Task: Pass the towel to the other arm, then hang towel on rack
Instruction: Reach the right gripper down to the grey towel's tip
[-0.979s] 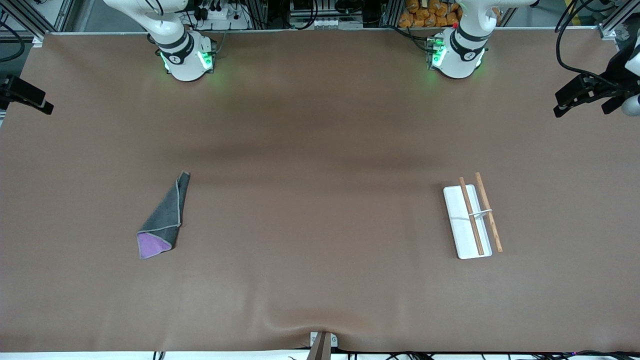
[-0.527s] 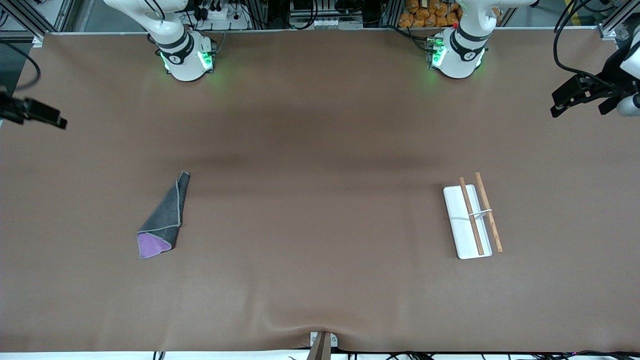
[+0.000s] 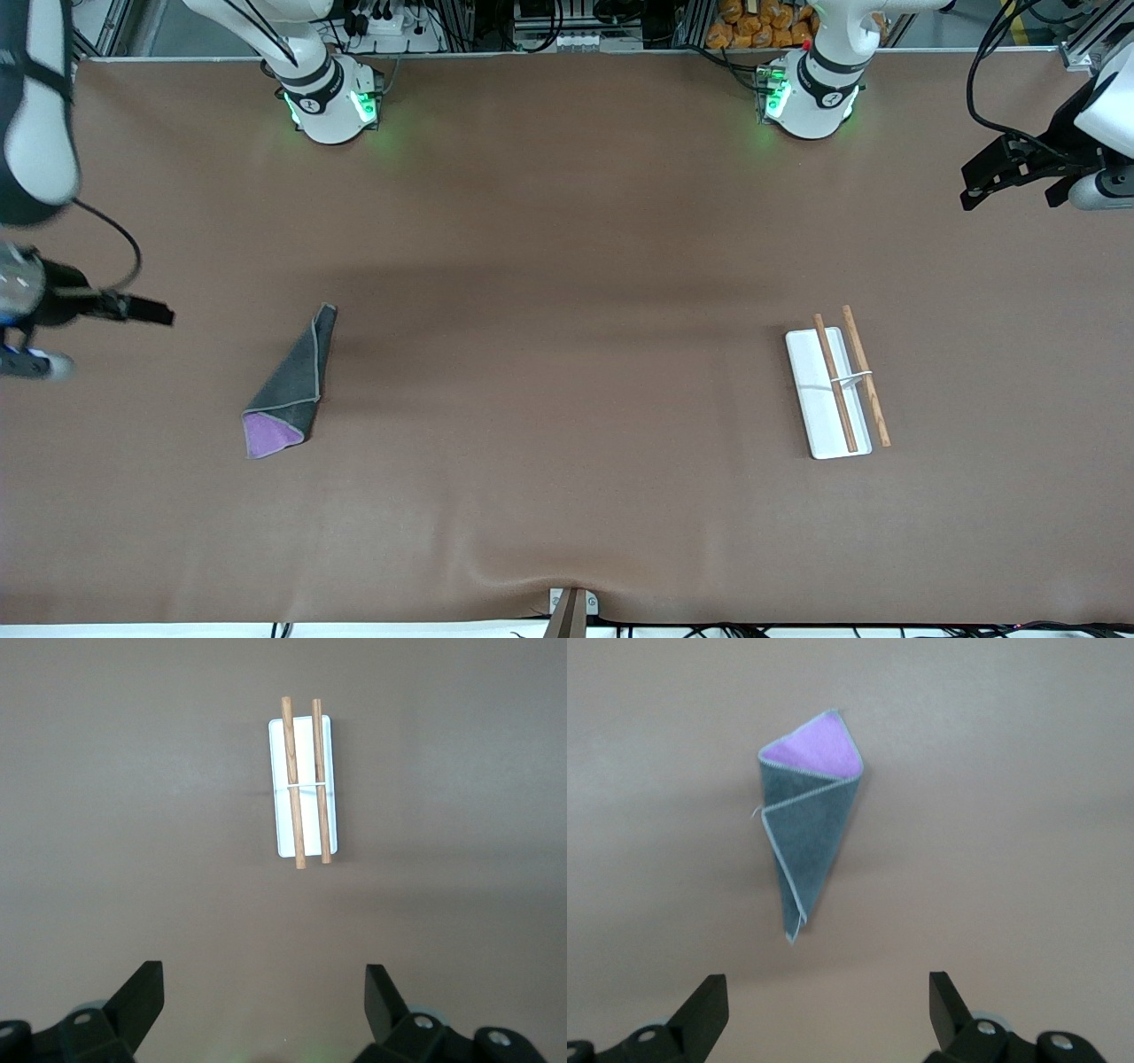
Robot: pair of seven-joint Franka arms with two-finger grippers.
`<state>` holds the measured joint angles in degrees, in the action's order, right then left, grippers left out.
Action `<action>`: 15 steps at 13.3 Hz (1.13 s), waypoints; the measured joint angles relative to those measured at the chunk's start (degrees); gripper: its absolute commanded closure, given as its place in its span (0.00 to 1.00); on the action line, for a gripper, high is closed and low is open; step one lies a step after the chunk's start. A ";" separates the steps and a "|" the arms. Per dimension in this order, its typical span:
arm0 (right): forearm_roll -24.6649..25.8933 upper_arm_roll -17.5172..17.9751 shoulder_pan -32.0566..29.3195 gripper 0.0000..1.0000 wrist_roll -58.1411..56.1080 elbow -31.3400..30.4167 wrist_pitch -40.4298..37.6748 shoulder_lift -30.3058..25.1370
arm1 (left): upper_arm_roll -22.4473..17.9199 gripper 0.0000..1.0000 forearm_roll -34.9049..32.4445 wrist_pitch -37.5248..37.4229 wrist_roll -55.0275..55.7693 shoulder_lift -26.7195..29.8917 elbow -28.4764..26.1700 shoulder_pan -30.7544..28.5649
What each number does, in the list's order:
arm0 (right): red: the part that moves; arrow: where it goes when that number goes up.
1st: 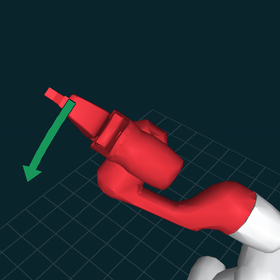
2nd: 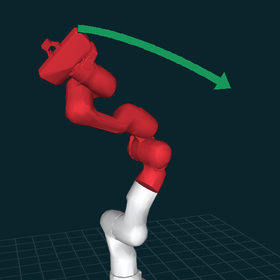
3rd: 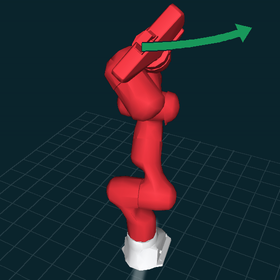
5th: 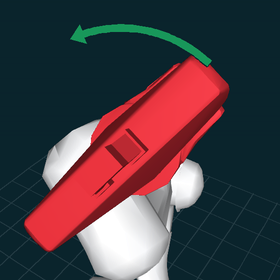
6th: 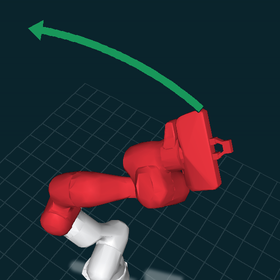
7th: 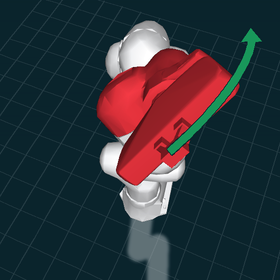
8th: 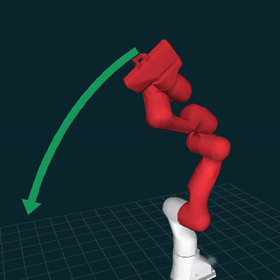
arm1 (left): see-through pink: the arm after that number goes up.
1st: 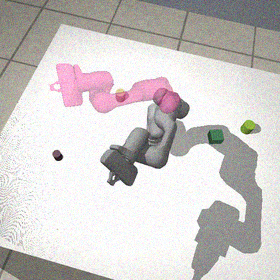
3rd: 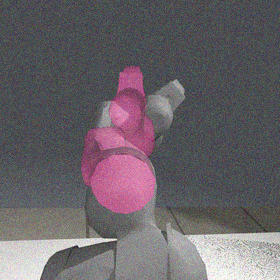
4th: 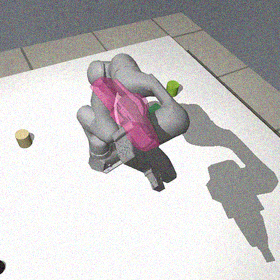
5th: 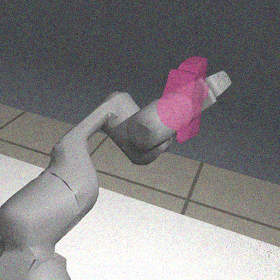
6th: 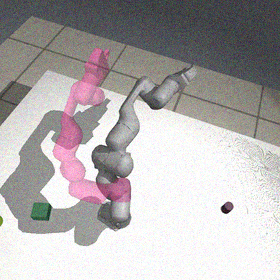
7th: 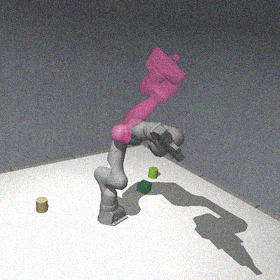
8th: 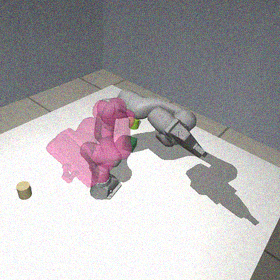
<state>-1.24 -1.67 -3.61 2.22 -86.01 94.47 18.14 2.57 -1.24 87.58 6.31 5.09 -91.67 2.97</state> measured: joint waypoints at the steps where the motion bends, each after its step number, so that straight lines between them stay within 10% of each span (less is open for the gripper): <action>1: -0.48 0.02 0.00 0.00 -0.04 -0.01 1.69 1.87 | 0.04 0.00 0.00 0.03 0.00 0.00 0.00 0.00; 15: -7.84 0.15 -0.16 0.00 -5.07 -0.20 16.16 19.11 | 0.34 0.00 0.00 0.63 0.00 -0.37 -0.05 0.00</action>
<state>-9.08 -1.52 -3.77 -2.85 -86.21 110.64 37.25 2.92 -1.24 88.22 6.31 4.73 -91.73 2.97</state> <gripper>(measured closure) 0.000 0.000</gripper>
